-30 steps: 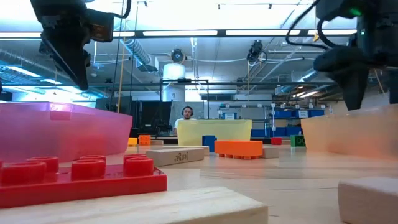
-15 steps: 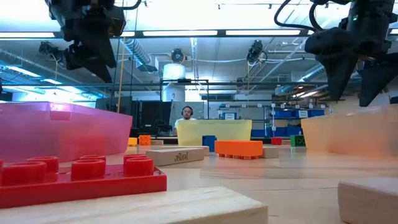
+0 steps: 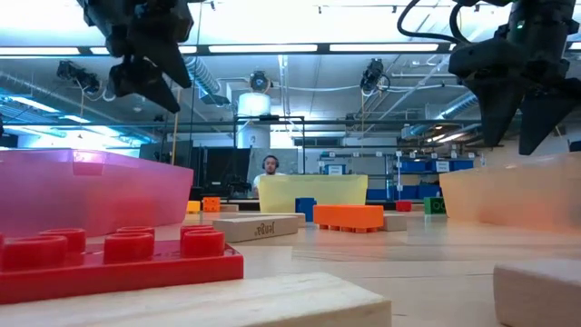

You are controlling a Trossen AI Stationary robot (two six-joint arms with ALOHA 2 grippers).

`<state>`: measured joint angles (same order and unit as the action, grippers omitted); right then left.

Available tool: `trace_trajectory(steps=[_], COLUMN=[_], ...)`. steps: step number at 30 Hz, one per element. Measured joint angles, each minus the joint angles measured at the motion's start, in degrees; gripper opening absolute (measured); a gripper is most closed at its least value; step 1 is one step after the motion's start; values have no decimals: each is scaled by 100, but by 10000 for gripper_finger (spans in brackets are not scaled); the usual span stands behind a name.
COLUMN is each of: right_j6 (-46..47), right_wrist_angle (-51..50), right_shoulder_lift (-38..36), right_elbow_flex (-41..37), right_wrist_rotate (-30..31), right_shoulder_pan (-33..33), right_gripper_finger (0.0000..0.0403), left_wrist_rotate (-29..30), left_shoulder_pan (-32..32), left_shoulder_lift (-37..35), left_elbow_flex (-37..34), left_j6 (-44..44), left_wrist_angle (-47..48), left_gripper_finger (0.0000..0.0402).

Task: Sort blocks by size
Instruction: Put the wooden block into the yellow bin

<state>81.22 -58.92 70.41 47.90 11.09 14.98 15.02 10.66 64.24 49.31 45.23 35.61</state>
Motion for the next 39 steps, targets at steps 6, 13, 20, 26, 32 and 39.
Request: trace_trajectory(steps=[6,13,20,26,32,39], right_j6=[21,323,404,491,670,671], right_wrist_angle=[27,114,347,498,579,794], right_shoulder_lift=[2,2,2,21,56,72], right_elbow_flex=[0,0,0,0,0,0], right_wrist_rotate=[0,-2,4,26,152,289], right_shoulder_pan=[0,71,216,254,254,254], right_gripper_finger=[309,302,294,288,284,285], left_wrist_rotate=[216,970,1051,760,452,366], left_shoulder_pan=[479,1836,3199,4126,4758,5211], left_shoulder_lift=[290,995,1509,1898,2349,2820], left_elbow_flex=[580,1282,1402,1402,1402,1398], left_j6=[-478,-412,1179,2332,2757,3041], left_wrist_angle=[464,1223,1839,1910,1902,1969], left_gripper_finger=[267,262,262,262,261,261])
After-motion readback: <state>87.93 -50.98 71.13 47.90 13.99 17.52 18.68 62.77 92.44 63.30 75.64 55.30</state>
